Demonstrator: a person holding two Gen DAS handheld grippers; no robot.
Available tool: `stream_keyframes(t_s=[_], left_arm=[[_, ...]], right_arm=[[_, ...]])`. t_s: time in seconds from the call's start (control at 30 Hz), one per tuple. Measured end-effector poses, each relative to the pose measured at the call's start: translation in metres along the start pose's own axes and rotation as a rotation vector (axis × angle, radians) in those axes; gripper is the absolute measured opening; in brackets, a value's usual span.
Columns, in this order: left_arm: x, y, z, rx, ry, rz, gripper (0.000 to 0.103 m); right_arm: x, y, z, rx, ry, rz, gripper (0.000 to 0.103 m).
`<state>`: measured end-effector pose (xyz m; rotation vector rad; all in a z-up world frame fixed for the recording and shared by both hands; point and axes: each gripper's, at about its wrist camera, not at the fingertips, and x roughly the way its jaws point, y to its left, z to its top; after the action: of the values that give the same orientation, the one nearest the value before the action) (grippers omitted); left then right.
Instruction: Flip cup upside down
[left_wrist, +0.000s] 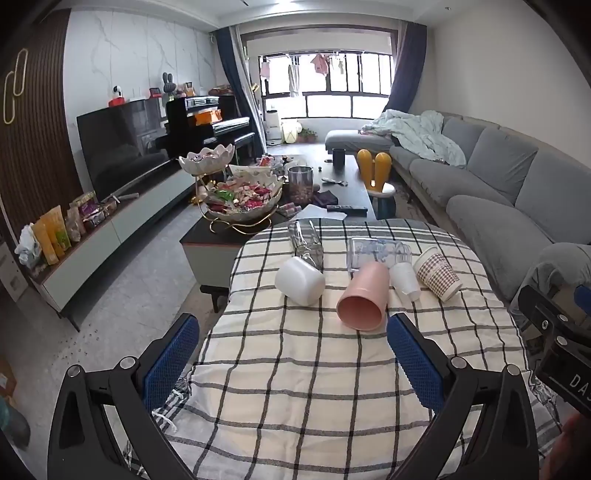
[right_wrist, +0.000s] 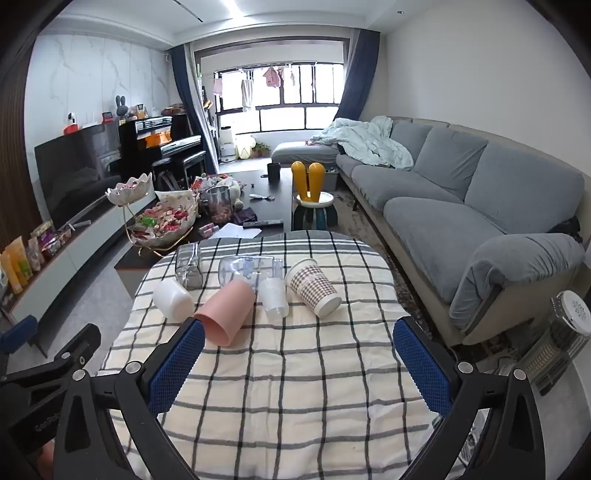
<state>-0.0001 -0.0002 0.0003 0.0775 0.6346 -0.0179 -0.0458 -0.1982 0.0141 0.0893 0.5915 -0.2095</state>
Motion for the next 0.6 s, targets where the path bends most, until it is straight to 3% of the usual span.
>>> stream_keyframes(t_s=[0.6], left_arm=[[0.0027, -0.0008, -0.0006, -0.004, -0.005, -0.003, 0.103]], right_arm=[[-0.0004, 0.0002, 0.0001, 0.005, 0.000, 0.003, 0.102]])
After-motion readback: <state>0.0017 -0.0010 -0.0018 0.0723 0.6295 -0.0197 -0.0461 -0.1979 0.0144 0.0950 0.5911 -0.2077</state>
